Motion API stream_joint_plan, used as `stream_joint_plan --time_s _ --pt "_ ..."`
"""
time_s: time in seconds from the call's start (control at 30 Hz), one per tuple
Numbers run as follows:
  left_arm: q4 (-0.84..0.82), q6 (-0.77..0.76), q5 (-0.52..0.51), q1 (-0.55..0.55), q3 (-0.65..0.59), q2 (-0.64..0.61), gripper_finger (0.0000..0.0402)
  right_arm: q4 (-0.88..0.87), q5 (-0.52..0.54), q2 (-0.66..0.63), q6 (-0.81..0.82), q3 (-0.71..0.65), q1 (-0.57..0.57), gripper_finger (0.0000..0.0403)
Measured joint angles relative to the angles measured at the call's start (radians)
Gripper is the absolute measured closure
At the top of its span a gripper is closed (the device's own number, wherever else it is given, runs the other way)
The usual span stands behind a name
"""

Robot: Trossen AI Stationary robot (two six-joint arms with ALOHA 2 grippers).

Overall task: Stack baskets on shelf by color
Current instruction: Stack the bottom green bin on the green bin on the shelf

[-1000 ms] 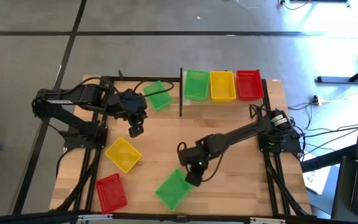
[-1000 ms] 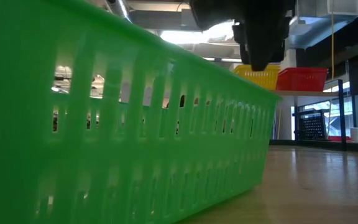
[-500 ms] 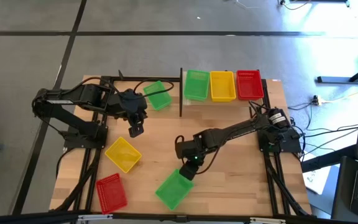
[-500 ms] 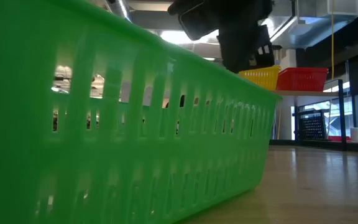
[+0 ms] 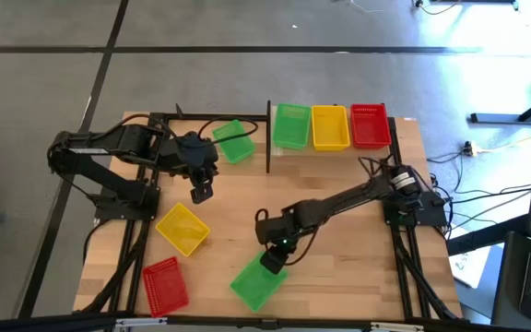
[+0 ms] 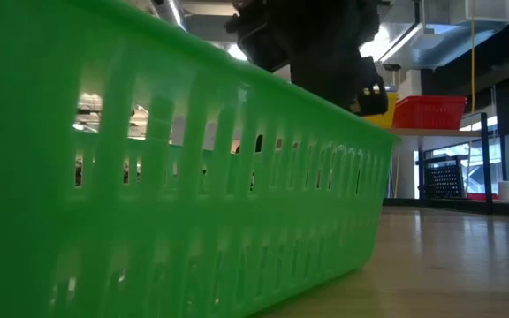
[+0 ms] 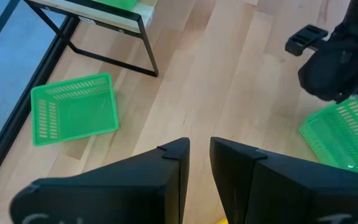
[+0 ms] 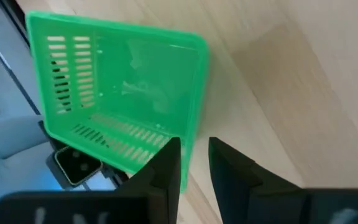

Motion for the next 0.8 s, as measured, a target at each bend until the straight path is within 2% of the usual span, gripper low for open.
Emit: stream_joint_plan --time_s 0.27,0.6,0.67,0.8 --pt "-0.001 0.000 0.000 0.000 0.000 0.000 0.0347 0.096 -0.013 0.052 0.002 0.000 0.001 0.0323" --pt "-0.002 0.001 0.000 0.000 0.000 0.000 0.0347 0.092 -0.010 0.114 -0.003 0.000 0.001 0.0326" --pt "-0.002 0.001 0.000 0.000 0.000 0.000 0.0347 0.088 -0.008 0.116 -0.004 0.000 0.001 0.0340" --pt "-0.002 0.005 0.000 0.000 0.000 0.000 0.0347 0.085 0.000 0.111 -0.026 0.000 0.001 0.0394"
